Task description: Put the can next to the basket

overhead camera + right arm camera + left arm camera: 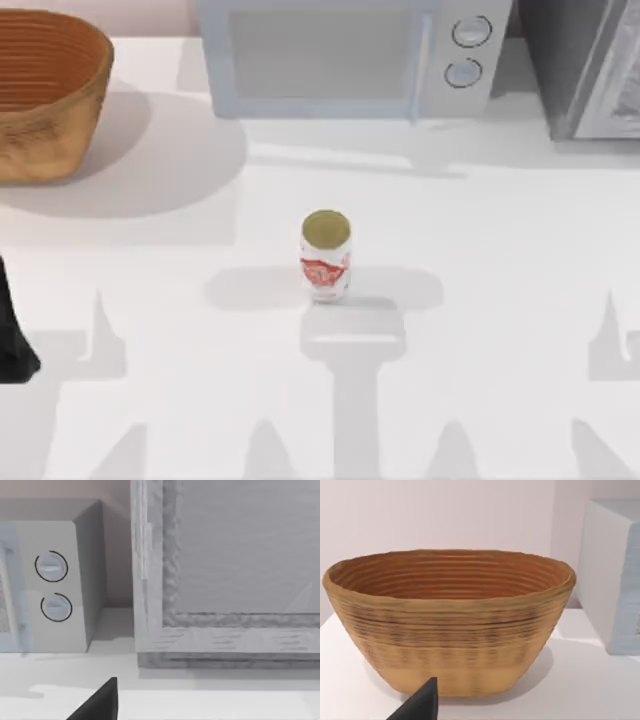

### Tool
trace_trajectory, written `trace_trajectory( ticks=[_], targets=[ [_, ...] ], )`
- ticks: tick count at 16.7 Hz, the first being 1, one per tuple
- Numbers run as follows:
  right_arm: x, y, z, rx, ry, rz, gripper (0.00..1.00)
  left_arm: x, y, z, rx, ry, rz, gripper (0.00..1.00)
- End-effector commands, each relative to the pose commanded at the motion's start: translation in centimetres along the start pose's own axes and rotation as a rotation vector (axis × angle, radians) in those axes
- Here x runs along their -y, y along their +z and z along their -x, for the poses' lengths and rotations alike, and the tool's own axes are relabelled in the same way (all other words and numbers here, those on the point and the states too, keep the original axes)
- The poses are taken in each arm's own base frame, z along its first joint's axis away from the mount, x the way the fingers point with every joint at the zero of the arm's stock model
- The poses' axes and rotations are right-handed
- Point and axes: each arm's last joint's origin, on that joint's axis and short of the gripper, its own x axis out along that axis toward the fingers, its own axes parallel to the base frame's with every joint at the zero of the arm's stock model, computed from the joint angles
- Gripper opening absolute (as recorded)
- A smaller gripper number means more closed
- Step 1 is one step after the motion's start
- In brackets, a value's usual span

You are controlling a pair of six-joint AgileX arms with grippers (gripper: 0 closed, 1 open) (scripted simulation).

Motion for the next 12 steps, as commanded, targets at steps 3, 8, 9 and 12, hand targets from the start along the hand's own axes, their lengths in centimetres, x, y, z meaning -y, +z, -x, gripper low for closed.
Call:
trace_trajectory(
  ticks=[3,8,9,12],
  targets=[
    [0.0,0.0,0.0,0.0,0.0,0.0,1.0,0.0,0.1,0.0,-0.007,-0.003,-0.001,1.0],
    [0.0,0.0,0.0,0.0,0.0,0.0,1.0,0.6,2.5,-0.4,-0.143,-0.073,-0.022,1.0],
    [0.0,0.0,0.0,0.0,0.0,0.0,1.0,0.8,3.3,-0.7,-0.189,-0.099,-0.029,1.0],
    [0.0,0.0,0.0,0.0,0.0,0.0,1.0,1.7,6.0,-2.1,-0.363,-0.193,-0.054,1.0]
  ],
)
